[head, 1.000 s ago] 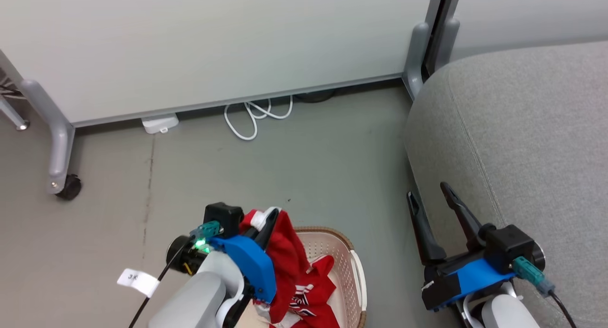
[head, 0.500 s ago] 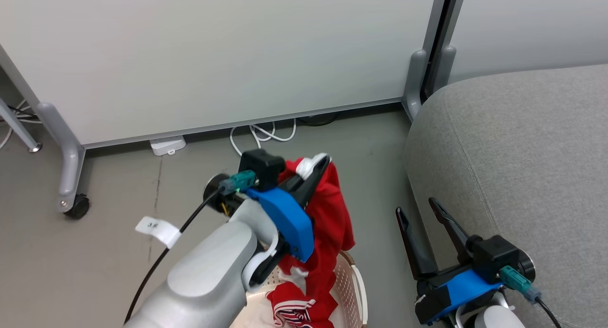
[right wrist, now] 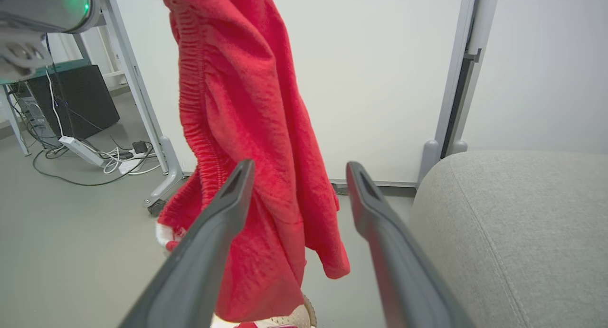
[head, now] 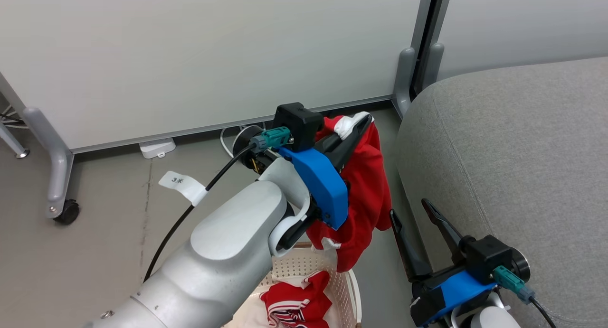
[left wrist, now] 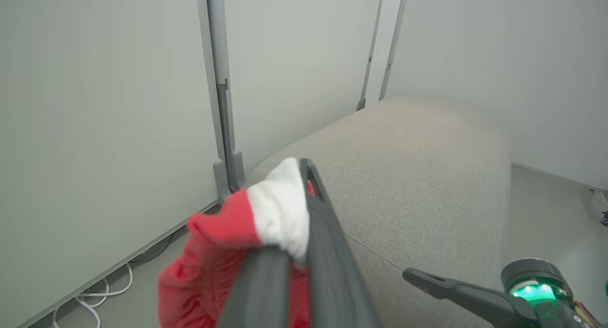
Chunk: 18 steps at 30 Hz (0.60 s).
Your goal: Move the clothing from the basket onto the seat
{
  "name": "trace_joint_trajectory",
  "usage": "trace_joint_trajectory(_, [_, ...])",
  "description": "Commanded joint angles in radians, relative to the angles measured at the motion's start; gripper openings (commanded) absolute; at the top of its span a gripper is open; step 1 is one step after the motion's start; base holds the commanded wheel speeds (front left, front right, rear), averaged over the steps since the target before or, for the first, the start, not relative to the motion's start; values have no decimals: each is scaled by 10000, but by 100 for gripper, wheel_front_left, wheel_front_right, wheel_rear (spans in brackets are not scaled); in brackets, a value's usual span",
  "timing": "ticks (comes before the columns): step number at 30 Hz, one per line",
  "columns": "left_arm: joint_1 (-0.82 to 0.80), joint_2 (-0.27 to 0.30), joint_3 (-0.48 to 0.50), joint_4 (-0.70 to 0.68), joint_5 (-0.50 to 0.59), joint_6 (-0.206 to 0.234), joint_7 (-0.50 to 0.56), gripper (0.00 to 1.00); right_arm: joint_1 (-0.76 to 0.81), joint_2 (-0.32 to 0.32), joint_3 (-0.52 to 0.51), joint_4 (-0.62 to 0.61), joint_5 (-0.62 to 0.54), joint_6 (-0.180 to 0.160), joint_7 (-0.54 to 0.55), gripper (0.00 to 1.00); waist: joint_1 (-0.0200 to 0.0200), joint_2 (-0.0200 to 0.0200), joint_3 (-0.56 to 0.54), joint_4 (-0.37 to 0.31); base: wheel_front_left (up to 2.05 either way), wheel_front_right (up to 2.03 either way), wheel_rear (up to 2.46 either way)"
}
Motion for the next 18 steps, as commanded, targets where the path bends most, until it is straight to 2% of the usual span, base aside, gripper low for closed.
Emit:
trace_joint_trajectory(1, [-166,-41,-63,73,-69,-12,-48,0,33,-35,29,-34,-2,5,29,100,0,-1,-9,-38,0,0,0])
trace_joint_trajectory(18, [-562,-176,-962,423,-707,-13,-284,0,-309,-35,228,145,74,5,380,100,0,-1,93,-103,0,0,0])
